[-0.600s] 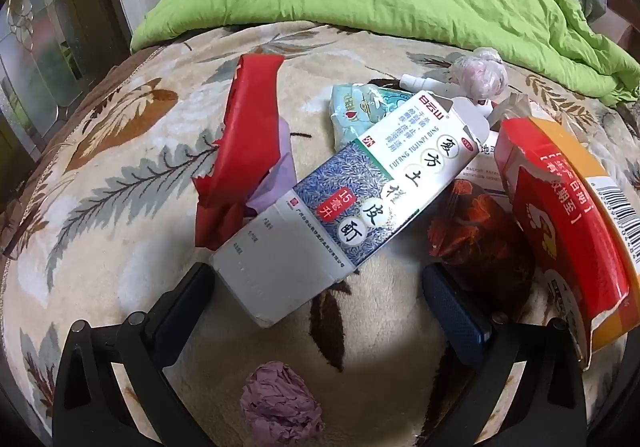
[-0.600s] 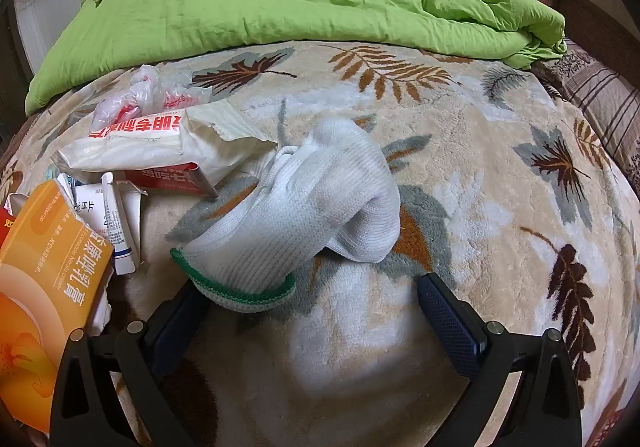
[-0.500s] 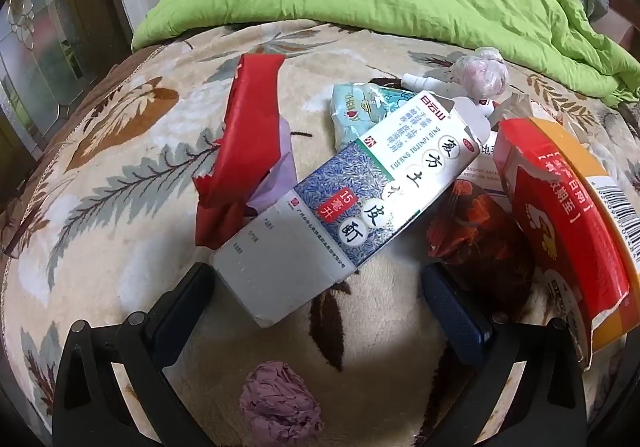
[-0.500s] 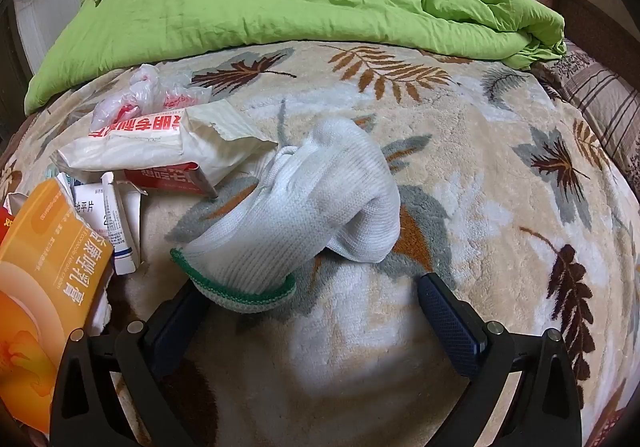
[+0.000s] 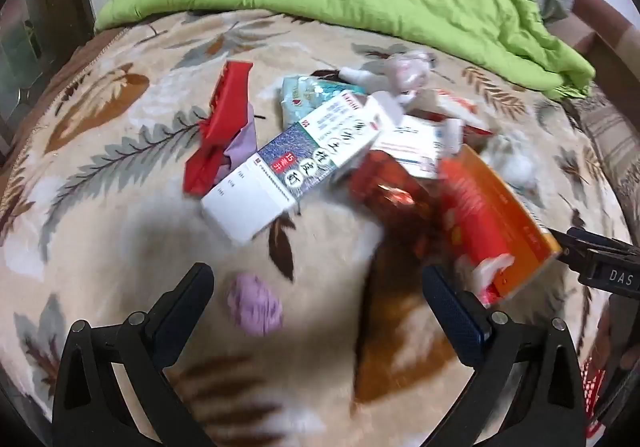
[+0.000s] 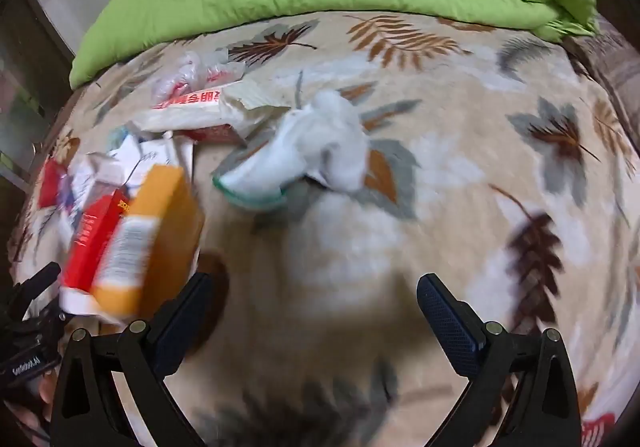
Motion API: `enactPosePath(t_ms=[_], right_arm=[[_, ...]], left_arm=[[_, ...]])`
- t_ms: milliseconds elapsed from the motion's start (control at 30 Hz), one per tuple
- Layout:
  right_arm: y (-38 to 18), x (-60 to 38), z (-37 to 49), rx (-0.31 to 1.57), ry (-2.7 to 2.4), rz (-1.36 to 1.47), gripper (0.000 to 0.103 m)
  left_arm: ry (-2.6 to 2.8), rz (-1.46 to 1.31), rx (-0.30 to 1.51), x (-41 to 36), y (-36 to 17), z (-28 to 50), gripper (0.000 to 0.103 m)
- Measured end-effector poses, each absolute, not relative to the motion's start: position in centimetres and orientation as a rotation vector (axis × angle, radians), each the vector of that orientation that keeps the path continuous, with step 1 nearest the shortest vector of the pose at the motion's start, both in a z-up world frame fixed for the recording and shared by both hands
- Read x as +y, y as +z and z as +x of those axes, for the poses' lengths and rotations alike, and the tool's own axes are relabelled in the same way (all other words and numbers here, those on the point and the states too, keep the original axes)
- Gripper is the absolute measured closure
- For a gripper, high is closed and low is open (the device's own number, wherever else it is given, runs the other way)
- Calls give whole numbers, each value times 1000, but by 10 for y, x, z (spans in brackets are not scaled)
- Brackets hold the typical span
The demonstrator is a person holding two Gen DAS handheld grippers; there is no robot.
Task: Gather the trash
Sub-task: 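Raise both tools and move them toward the trash pile on the bed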
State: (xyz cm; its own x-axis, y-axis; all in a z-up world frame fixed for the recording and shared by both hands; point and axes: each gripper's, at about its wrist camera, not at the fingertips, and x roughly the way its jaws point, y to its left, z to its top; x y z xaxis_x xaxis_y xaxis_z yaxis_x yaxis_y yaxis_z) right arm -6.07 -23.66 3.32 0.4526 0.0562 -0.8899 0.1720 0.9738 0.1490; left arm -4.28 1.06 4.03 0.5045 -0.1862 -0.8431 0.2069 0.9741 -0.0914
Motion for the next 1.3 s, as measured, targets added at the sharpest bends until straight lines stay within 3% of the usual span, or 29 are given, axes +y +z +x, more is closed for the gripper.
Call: enactPosePath(t_ms=[233,433,733,1300], right_arm=[[73,-223,-128,962,-73,215,0],[96,-196,-193,745,-121,150,0],[113,-161,-270,501,-177,-11,0],[102,-168,-286,523,-238,-9,0]], left_arm=[[-253,52,859,14,82,-107,0],[-222,66,608,26,113,-179,0],[-124,18,404,47,131,-252,0],[-145,40,481,35,110,-254,0]])
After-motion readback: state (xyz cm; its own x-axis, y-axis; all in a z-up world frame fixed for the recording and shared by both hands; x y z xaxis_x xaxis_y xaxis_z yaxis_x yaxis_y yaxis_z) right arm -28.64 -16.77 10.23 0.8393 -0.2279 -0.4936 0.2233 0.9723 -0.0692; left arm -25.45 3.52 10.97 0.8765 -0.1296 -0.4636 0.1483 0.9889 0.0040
